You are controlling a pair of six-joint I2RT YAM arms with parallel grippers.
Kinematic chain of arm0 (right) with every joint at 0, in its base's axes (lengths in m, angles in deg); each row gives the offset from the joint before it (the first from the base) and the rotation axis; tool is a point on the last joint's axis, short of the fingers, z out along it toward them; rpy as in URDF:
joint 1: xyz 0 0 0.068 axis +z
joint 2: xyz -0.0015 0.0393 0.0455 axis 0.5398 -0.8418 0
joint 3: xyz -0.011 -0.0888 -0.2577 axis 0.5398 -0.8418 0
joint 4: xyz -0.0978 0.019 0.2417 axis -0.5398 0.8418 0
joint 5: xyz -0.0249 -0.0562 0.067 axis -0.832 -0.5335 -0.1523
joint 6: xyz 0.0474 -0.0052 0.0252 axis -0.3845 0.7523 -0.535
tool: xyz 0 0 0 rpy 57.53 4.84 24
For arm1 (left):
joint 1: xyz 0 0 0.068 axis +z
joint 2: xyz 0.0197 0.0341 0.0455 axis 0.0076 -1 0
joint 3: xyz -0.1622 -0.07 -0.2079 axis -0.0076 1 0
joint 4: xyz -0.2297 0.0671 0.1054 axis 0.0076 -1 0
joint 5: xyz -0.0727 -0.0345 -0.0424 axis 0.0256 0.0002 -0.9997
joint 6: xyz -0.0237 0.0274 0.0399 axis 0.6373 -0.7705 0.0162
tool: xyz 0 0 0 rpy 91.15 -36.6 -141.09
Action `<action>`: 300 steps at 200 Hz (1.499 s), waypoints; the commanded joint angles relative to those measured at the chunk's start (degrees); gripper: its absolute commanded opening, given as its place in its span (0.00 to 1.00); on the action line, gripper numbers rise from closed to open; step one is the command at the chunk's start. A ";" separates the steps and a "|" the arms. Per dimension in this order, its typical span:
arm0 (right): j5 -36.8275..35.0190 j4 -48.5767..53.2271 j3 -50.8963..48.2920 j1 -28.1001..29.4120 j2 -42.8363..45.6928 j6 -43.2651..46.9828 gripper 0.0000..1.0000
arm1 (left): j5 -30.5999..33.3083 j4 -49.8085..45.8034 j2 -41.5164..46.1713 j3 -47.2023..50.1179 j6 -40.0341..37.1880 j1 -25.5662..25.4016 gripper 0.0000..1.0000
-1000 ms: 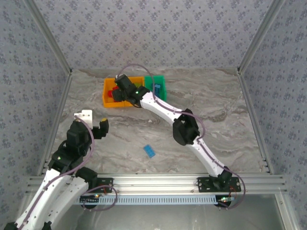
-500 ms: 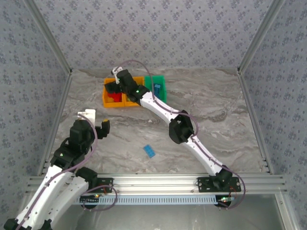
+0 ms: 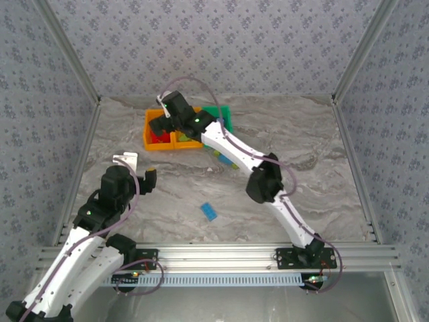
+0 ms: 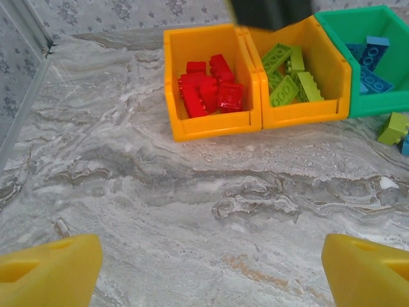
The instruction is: Sort the legos into containers by color
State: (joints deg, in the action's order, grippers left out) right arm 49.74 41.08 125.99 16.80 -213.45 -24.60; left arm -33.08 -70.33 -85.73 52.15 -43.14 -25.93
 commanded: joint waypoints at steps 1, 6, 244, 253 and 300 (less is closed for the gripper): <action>-1.41 9.91 -9.72 2.48 15.59 0.03 1.00 | -3.54 -0.08 -1.29 -3.02 2.20 0.20 0.90; -1.31 10.55 -13.11 2.97 18.57 -0.24 1.00 | -4.71 -0.04 -1.94 -3.14 3.38 0.23 0.91; -8.79 27.04 -88.08 13.54 90.20 -38.59 1.00 | -6.52 -7.55 -57.79 -17.69 73.34 -39.65 0.81; -8.25 26.93 -88.24 13.59 90.17 -38.71 1.00 | -6.50 -7.23 -58.86 -17.80 73.05 -39.48 0.79; -4.91 25.44 -89.17 14.83 90.00 -38.22 1.00 | -8.04 -6.53 -61.85 -18.93 70.77 -38.40 0.54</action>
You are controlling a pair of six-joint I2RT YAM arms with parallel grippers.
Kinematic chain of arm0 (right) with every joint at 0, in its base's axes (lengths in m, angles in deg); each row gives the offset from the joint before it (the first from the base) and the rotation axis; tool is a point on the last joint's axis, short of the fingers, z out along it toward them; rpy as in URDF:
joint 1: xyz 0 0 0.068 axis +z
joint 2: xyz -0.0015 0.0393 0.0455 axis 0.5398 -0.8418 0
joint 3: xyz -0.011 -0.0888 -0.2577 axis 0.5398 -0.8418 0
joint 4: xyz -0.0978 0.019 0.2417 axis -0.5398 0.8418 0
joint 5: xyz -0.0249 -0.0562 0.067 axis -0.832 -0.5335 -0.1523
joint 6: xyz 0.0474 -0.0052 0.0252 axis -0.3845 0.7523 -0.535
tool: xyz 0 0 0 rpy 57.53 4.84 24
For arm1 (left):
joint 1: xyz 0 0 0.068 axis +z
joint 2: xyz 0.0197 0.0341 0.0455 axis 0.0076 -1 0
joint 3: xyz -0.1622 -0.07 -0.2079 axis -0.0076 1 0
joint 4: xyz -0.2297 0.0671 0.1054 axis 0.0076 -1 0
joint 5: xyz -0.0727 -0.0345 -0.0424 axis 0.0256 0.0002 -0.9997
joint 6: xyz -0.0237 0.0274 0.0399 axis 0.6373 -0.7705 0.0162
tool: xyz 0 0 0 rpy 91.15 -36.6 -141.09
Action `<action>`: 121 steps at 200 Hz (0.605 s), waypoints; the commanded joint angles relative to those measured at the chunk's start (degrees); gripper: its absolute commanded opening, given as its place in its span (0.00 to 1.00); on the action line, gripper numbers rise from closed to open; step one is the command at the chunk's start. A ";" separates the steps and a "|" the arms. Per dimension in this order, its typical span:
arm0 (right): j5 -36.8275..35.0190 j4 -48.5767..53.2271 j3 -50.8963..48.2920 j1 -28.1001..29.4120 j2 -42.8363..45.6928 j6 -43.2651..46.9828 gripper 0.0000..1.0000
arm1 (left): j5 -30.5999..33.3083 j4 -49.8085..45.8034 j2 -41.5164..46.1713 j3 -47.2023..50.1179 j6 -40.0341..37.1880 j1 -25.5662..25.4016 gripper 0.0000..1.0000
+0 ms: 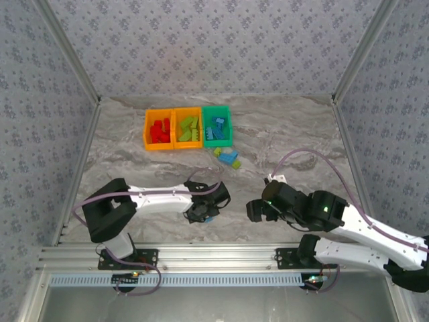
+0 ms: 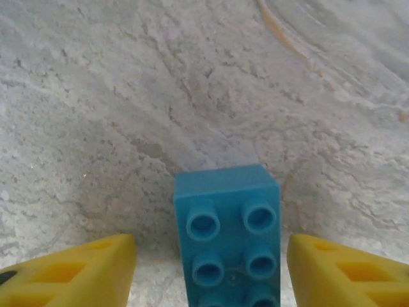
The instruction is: Sort the legos into containers by color
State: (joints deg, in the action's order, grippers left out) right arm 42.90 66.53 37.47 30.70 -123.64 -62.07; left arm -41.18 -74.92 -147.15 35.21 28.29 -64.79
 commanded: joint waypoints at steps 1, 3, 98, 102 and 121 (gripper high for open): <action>2.06 0.02 -0.63 0.94 0.14 -0.69 1.00 | 0.09 -1.97 -0.38 -1.92 -0.75 0.46 0.53; 2.25 -0.09 -0.55 1.07 0.17 -0.53 1.00 | 0.10 -1.93 -0.33 -1.94 -0.75 0.44 0.52; 4.99 -8.10 2.44 4.37 0.09 2.89 1.00 | 10.53 -7.40 11.02 -11.82 -16.58 10.15 0.18; 4.39 -7.78 2.84 4.38 0.07 2.94 1.00 | 10.93 -7.46 11.08 -13.44 -18.28 11.62 0.17; 1.47 -6.44 4.84 4.35 0.11 3.01 1.00 | 14.09 -6.54 9.07 -21.04 -26.97 18.39 0.18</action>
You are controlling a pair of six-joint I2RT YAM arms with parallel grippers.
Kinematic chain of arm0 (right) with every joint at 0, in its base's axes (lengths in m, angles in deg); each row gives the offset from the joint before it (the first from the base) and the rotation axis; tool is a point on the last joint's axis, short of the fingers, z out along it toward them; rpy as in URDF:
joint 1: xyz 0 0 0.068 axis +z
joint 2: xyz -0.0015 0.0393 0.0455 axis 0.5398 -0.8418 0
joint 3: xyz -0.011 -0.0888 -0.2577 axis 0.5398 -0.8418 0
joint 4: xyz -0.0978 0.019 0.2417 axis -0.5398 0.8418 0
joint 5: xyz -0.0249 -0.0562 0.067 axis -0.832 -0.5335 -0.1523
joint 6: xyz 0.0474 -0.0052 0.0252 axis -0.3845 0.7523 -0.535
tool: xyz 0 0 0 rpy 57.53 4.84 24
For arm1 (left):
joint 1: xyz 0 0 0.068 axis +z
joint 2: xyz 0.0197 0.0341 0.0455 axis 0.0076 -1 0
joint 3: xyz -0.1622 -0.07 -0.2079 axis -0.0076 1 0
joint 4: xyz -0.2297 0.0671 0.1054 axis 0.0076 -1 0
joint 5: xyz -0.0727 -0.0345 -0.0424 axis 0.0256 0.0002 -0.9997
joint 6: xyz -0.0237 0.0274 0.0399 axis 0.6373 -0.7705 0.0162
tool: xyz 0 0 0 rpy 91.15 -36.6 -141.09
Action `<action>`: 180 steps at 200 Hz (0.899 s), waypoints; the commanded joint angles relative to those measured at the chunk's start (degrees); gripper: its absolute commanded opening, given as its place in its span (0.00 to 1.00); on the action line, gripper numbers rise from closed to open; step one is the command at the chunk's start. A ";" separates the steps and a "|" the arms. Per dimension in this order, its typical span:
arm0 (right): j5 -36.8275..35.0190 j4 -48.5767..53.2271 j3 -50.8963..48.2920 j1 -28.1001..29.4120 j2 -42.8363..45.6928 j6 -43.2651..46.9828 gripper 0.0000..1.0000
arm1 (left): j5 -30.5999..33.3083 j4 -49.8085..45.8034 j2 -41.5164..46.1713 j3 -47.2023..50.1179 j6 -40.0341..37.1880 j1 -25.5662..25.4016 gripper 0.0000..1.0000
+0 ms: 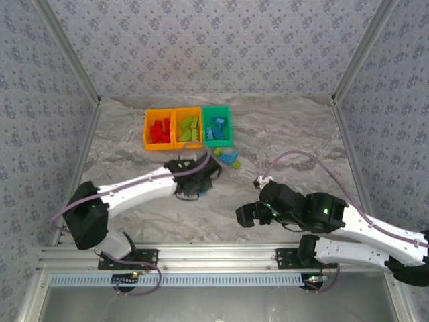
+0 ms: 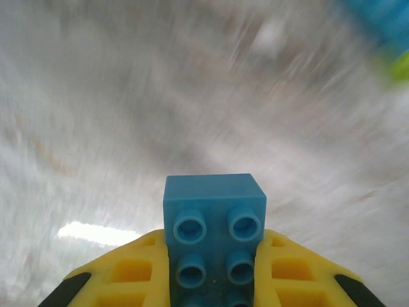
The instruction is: Sort the legos into containers by color
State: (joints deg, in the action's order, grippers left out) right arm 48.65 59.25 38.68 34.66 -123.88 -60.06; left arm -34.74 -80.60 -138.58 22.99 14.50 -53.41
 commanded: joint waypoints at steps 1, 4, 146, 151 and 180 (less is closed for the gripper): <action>-4.40 0.92 3.77 0.41 0.34 0.98 1.00 | 7.77 -0.83 0.32 -9.16 -13.60 7.31 0.17; -4.75 0.99 3.88 0.39 0.45 0.97 1.00 | 8.27 -0.44 -0.45 -10.26 -14.79 8.29 0.17; -8.30 2.52 3.55 0.07 2.08 0.88 1.00 | -4.63 -2.61 -51.96 -72.74 -34.22 20.03 0.25; -8.21 2.34 3.63 0.00 2.20 0.83 1.00 | -4.54 -3.16 -53.18 -74.59 -34.32 20.02 0.28; -9.13 2.75 4.25 -0.19 2.18 0.42 1.00 | -4.42 -4.82 -55.32 -79.56 -35.72 19.69 0.45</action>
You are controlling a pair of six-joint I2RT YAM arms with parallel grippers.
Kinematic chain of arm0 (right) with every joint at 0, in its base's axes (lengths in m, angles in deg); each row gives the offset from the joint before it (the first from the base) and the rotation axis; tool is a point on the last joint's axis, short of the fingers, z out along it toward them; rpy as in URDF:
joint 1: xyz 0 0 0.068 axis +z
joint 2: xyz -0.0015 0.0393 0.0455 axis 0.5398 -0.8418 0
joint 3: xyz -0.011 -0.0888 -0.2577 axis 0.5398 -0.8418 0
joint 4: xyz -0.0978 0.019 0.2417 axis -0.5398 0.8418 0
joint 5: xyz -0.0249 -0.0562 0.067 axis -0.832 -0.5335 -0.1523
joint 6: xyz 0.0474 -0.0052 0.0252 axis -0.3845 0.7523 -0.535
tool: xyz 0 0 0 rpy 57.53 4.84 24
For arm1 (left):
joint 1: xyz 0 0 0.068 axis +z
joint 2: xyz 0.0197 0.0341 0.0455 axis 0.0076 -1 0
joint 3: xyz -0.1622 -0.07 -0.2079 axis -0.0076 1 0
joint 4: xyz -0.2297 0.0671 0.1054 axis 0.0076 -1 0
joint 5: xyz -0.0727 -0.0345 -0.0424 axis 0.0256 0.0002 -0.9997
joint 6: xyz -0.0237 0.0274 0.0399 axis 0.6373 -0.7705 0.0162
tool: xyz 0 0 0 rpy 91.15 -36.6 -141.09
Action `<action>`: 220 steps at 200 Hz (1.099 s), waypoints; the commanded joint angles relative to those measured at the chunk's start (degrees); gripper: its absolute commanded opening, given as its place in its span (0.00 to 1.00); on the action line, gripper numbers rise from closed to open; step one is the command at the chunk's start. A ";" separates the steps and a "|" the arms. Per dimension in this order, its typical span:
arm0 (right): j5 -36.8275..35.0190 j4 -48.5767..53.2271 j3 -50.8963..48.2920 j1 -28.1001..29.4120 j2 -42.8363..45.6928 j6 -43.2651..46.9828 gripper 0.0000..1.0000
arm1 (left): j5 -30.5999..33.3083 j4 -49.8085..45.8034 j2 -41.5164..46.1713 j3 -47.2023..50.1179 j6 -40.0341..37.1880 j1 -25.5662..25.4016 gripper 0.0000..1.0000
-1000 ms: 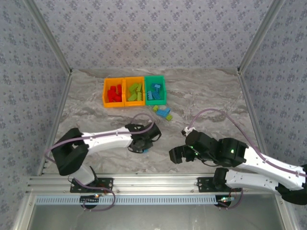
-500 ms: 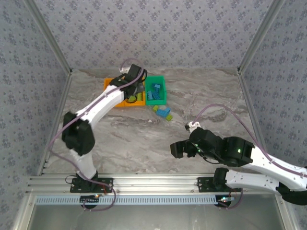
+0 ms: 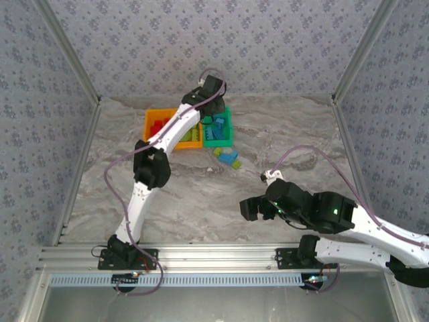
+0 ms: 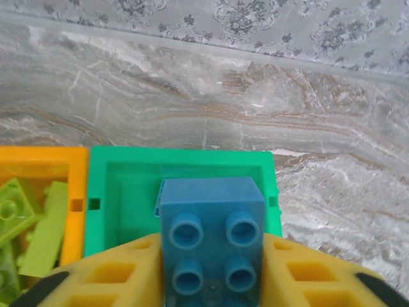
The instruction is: Sort the legos into containers by color
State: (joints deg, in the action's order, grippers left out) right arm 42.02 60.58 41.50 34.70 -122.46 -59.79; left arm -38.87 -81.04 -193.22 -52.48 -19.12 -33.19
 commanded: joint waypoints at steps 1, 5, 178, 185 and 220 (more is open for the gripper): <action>-2.58 1.46 1.43 -0.23 0.76 0.08 1.00 | -0.28 -4.39 -0.59 -4.04 -2.20 -0.68 0.45; -2.85 1.65 1.43 -0.38 0.76 -0.11 1.00 | -0.21 -4.52 -0.12 -4.02 -2.69 -0.77 0.46; -5.81 -0.09 -2.78 -0.80 0.61 -10.42 1.00 | -1.36 8.05 32.92 55.82 25.27 -13.27 0.65; -5.73 0.26 -2.79 -0.77 0.68 -10.61 1.00 | -1.97 8.78 31.25 54.85 26.05 -13.11 0.69; -5.72 1.35 -3.69 -0.76 1.40 -11.15 1.00 | -4.34 9.98 23.61 49.78 30.00 -12.81 0.84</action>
State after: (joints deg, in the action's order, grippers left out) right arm 38.05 60.12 38.89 34.16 -122.09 -69.13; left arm -40.66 -73.91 -166.65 2.07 5.98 -46.37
